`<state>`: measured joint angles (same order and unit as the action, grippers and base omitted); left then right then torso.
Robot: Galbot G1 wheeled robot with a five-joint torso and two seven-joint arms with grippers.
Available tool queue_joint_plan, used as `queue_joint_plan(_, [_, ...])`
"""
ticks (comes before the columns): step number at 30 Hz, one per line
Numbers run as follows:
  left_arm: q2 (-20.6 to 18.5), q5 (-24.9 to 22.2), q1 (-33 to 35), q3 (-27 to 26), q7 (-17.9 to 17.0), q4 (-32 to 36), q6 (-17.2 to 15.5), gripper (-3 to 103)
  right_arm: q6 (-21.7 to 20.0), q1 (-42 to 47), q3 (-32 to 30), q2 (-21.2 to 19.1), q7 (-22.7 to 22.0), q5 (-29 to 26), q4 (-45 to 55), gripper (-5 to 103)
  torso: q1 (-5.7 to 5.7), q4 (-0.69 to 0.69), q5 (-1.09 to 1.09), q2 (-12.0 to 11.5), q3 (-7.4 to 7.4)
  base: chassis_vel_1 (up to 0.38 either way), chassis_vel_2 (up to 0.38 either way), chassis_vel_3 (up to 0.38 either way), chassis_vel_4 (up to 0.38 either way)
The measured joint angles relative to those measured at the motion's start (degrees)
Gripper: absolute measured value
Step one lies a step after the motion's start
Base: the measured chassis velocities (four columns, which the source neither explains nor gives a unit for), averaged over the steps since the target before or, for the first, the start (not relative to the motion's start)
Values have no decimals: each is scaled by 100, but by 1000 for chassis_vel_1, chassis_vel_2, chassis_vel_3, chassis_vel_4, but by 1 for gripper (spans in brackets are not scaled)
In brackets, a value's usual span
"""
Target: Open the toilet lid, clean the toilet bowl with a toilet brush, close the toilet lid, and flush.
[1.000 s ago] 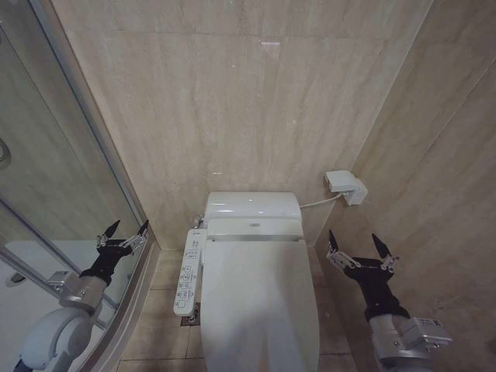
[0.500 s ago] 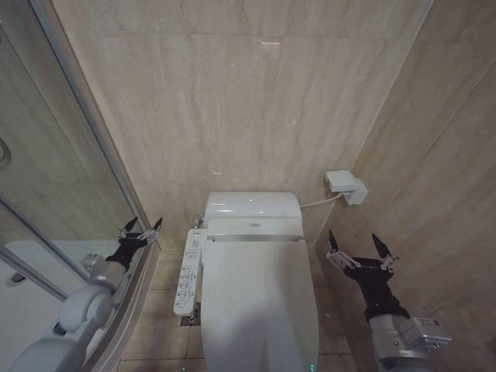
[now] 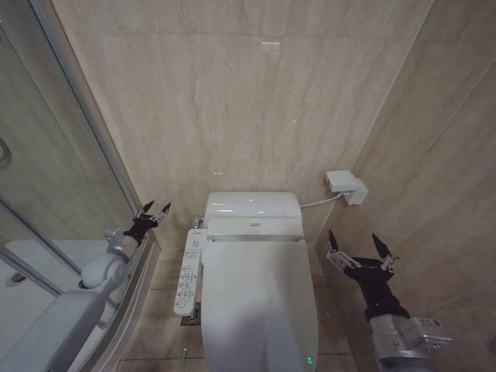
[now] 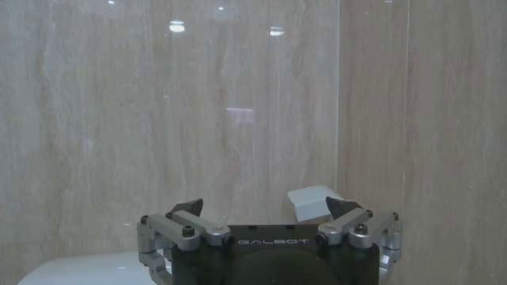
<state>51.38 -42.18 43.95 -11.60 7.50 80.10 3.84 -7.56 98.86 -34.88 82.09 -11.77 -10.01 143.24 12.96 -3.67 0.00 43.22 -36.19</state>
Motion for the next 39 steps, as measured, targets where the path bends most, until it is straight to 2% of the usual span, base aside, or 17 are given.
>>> queue_joint_plan(5, [84, 128, -555, 572, 136, -583, 156, 71, 0, -1, 1, 0, 1, 0, 0, 100, 0, -2, 0, 0, 0, 0, 0, 0, 0])
queue_joint_plan(6, [104, 148, -682, 694, 177, -730, 192, 43, 0, -1, 0, 0, 0, 0, 0, 100, 0, -1, 0, 0, 0, 0, 0, 0, 0])
queue_joint_plan(9, [140, 152, -911, 932, 270, -1079, 225, 43, 0, -1, 0, 0, 0, 0, 0, 100, 0, 0, 1, 0, 0, 0, 0, 0, 0])
queue_joint_plan(12, [197, 246, -1233, 1263, 541, -1647, 422, 43, 0, 0, 0, 0, 1, 0, 0, 100, 0, 1, 0, 0, 0, 0, 0, 0, 0])
queue_joint_plan(13, [223, 277, -1296, 1325, 622, -1767, 463, 16, 0, -1, 0, 0, 0, 0, 0, 100, 0, 1, 1, 0, 0, 0, 0, 0, 0])
queue_joint_plan(17, [316, 337, -1416, 1432, 782, -2012, 570, 16, 0, 0, 0, 0, 1, 0, 0, 100, 0, 1, 0, 0, 0, 0, 0, 0, 0])
queue_joint_plan(20, [434, 482, -1568, 1585, 1027, -2320, 695, 16, 0, -1, 0, 0, 1, 0, 0, 100, 0, -1, 0, 0, 0, 0, 0, 0, 0])
queue_joint_plan(21, [452, 513, -1596, 1628, 1098, -2365, 721, 0, 0, -1, 0, 0, 1, 0, 0, 100, 0, -1, 0, 0, 0, 0, 0, 0, 0])
queue_joint_plan(25, [488, 561, -1630, 1739, 1309, -2476, 776, 0, 0, -1, 0, 0, 1, 0, 0, 100, 0, 1, 1, 0, 0, 0, 0, 0, 0])
queue_joint_plan(39, [636, 585, -1598, 1939, 1599, -2493, 766, 0, 0, -1, 0, 0, 0, 0, 0, 100, -1, 1, 1, 0, 1, 0, 0, 0, 0])
